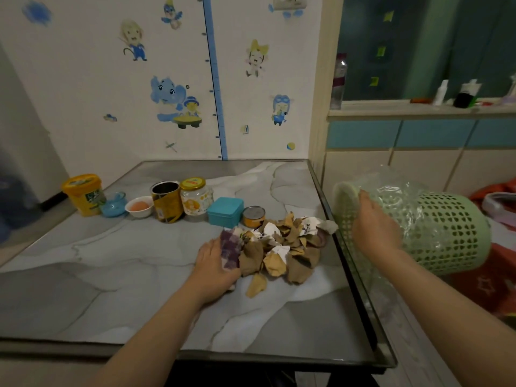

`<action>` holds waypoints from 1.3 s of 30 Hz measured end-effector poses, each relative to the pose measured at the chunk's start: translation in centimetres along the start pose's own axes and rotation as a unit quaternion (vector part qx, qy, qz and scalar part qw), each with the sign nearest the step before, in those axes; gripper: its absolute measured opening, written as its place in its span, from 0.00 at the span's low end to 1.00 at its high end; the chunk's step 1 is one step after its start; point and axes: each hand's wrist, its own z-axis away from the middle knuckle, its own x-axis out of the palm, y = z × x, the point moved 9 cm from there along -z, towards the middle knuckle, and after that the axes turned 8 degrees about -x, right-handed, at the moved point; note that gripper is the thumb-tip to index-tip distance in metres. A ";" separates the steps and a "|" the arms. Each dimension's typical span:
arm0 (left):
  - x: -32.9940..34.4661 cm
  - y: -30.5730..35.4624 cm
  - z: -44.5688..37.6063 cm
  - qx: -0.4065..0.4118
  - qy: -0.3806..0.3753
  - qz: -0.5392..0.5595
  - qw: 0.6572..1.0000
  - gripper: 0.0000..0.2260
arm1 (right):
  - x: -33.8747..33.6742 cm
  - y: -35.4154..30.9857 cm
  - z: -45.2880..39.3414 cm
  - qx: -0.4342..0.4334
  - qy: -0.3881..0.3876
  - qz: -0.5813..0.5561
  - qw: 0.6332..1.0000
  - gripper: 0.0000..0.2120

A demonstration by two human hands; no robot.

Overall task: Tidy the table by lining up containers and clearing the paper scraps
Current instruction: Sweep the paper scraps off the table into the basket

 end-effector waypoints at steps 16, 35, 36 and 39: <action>-1.3 -1.1 -0.5 -0.128 0.031 -0.020 0.991 0.40 | 0.1 0.4 0.2 0.008 -0.008 -0.013 1.000 0.31; -3.5 -3.1 -1.7 -0.176 0.069 0.169 0.967 0.09 | 0.1 0.7 0.7 0.018 0.001 -0.032 0.999 0.29; -3.8 -3.1 -1.5 -0.170 0.087 0.219 0.957 0.08 | 0.1 0.7 0.8 0.017 0.002 -0.035 0.999 0.29; -4.5 -3.5 -1.3 -0.161 0.121 0.351 0.914 0.08 | -0.1 0.6 0.8 0.022 0.004 -0.042 0.999 0.28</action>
